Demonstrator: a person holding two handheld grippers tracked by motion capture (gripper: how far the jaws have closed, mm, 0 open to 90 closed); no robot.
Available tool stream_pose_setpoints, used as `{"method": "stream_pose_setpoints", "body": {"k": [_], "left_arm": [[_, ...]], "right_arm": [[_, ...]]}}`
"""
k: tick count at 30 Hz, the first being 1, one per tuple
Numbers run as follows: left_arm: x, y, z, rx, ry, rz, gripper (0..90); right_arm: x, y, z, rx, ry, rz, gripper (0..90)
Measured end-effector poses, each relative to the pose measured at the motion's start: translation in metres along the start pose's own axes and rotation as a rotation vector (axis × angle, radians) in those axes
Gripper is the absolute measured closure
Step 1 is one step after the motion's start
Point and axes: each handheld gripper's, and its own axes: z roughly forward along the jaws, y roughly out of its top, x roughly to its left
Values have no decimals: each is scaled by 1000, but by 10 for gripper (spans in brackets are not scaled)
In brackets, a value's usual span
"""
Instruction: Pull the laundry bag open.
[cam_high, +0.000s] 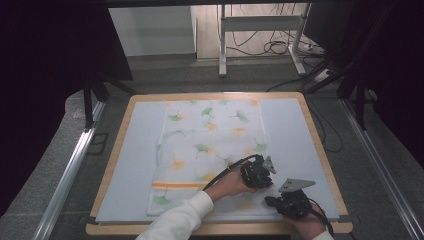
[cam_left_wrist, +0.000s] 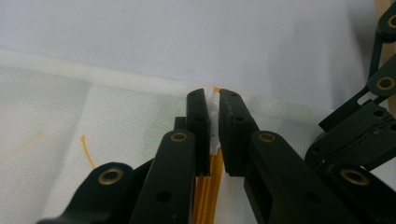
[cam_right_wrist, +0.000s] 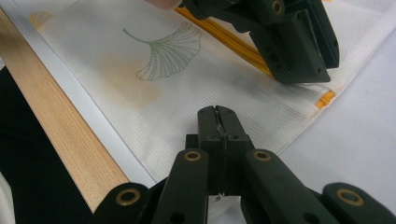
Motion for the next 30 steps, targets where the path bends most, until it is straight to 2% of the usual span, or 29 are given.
{"method": "stream_pose_setpoints", "body": {"k": [2,7,11,12,18,30], "left_arm": [[-2,0,0,-10,2,-18,845],[-1,-1,-1,-12,3,-21,849],[0,-3,-3,-19,-13,-32,859],[-1,-3,-4,-22,-15,-30,900],[0,-4,-4,-19,-23,-46,900],[0,-7,-8,-11,-23,-43,900]], "right_arm": [[0,0,0,0,3,1,896],[0,0,0,0,4,1,896],[-1,0,0,1,6,2,896],[-2,0,0,0,6,3,896],[-2,0,0,-1,8,7,896],[-3,0,0,2,9,12,897]]}}
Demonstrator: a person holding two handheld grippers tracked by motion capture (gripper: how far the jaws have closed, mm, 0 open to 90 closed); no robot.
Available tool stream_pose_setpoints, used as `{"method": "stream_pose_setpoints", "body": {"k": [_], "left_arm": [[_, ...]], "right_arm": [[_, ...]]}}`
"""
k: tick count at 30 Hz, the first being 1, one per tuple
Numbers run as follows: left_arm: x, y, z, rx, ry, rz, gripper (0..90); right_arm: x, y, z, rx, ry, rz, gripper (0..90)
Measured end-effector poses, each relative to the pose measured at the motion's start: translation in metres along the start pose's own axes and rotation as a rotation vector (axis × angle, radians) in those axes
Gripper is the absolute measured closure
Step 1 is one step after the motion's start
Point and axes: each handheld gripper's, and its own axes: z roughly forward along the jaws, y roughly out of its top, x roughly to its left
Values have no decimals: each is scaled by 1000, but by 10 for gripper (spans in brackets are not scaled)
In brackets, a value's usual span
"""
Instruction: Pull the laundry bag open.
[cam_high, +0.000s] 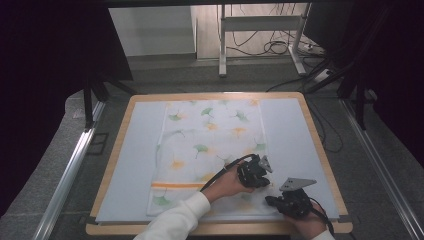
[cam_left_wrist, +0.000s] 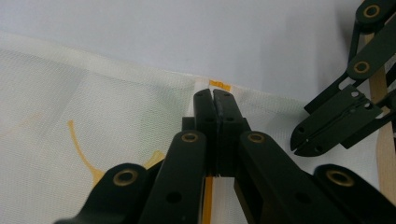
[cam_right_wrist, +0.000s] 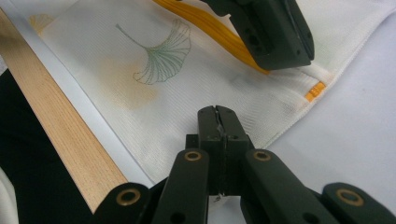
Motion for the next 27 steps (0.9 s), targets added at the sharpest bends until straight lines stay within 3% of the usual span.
{"method": "stream_pose_setpoints", "body": {"k": [13,17,21,23,24,27], "left_arm": [[0,3,3,10,-6,21,887],[1,5,4,20,-31,31,835],[1,6,6,14,-44,11,789],[0,7,6,28,-49,26,761],[-2,10,7,50,-29,61,756],[-4,12,8,67,0,80,802]], "right_arm": [[-1,0,0,4,3,2,897],[-1,0,0,4,5,1,897],[-1,0,0,4,6,2,897],[-1,0,0,5,3,-1,897],[-1,0,0,6,4,1,897],[-1,1,0,7,5,5,897]]}}
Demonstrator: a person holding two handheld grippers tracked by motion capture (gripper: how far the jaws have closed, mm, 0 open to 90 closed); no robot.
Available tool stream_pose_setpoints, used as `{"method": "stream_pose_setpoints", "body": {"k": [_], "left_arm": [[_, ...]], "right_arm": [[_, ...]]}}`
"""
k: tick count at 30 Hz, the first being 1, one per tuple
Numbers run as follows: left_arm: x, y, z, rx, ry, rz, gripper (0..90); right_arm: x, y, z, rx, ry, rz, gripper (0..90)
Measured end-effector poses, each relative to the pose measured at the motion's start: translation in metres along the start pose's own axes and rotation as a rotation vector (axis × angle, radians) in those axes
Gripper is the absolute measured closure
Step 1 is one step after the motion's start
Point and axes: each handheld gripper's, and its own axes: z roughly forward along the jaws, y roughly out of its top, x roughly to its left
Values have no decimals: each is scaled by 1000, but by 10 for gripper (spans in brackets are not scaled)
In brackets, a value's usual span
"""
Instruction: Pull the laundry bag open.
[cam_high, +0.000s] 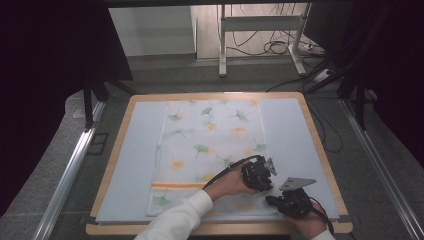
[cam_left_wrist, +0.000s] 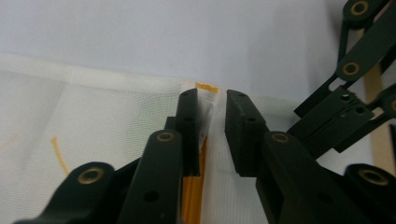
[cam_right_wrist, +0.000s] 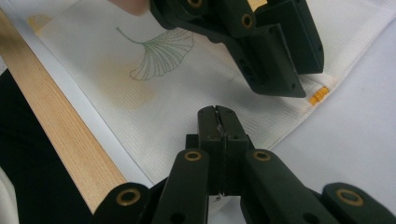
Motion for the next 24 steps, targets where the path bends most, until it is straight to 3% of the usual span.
{"method": "stream_pose_setpoints", "body": {"k": [2,11,16,18,24], "left_arm": [[1,3,2,12,6,11,853],[-7,8,4,35,47,65,900],[-4,7,2,36,35,46,900],[1,4,1,16,13,3,900],[3,3,-1,12,5,-8,900]], "right_arm": [[0,0,0,-2,-3,-3,897],[0,0,0,1,0,0,897],[0,0,0,0,2,-1,897],[-1,0,0,-1,2,-1,897],[-1,0,0,1,5,6,897]]}}
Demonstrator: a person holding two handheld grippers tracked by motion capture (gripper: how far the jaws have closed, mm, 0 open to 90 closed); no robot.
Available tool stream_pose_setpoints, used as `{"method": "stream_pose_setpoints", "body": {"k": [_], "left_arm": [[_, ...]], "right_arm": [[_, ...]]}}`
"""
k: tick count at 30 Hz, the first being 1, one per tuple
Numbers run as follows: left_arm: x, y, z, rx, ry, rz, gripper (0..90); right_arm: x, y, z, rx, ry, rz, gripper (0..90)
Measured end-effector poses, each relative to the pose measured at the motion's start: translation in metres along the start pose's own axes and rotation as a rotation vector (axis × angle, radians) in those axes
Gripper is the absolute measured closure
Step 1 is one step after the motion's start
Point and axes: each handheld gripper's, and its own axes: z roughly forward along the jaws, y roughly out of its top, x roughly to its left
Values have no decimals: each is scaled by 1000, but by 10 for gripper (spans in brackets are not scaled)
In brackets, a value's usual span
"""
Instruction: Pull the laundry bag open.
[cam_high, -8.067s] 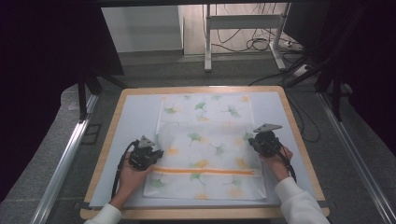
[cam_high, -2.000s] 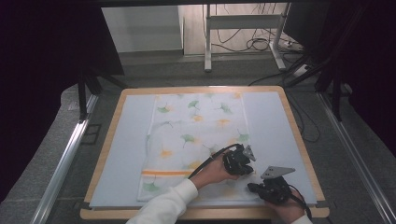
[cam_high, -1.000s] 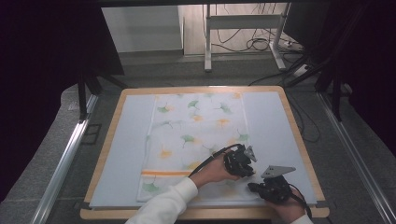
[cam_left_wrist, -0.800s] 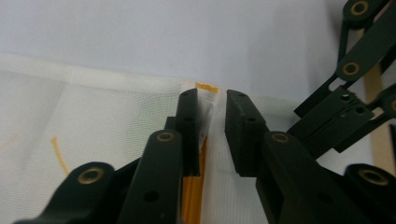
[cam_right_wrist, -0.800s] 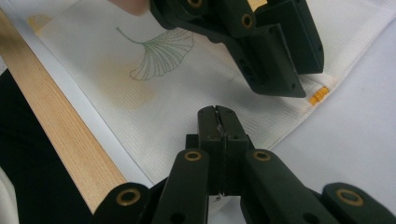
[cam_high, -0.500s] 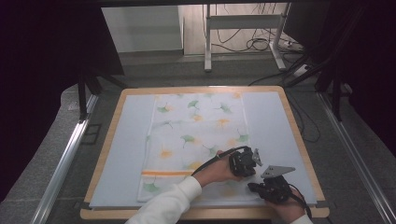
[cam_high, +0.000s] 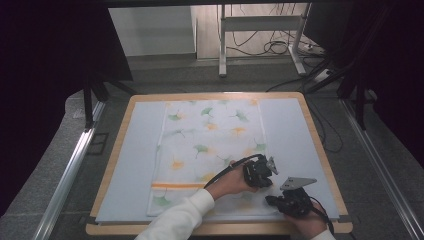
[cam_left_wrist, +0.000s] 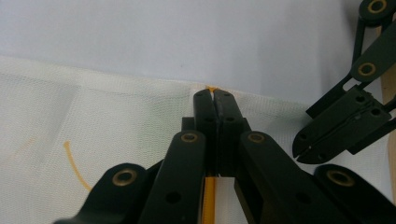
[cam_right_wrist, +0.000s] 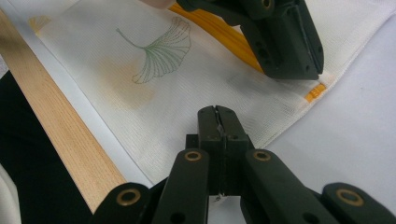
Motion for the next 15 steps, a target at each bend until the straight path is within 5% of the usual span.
{"method": "stream_pose_setpoints", "body": {"k": [9,15], "left_arm": [[0,-2,-2,4,-1,-6,900],[1,-2,-2,2,-6,-14,900]], "right_arm": [[-2,0,0,4,10,22,900],[-8,8,0,-27,-79,4,899]]}}
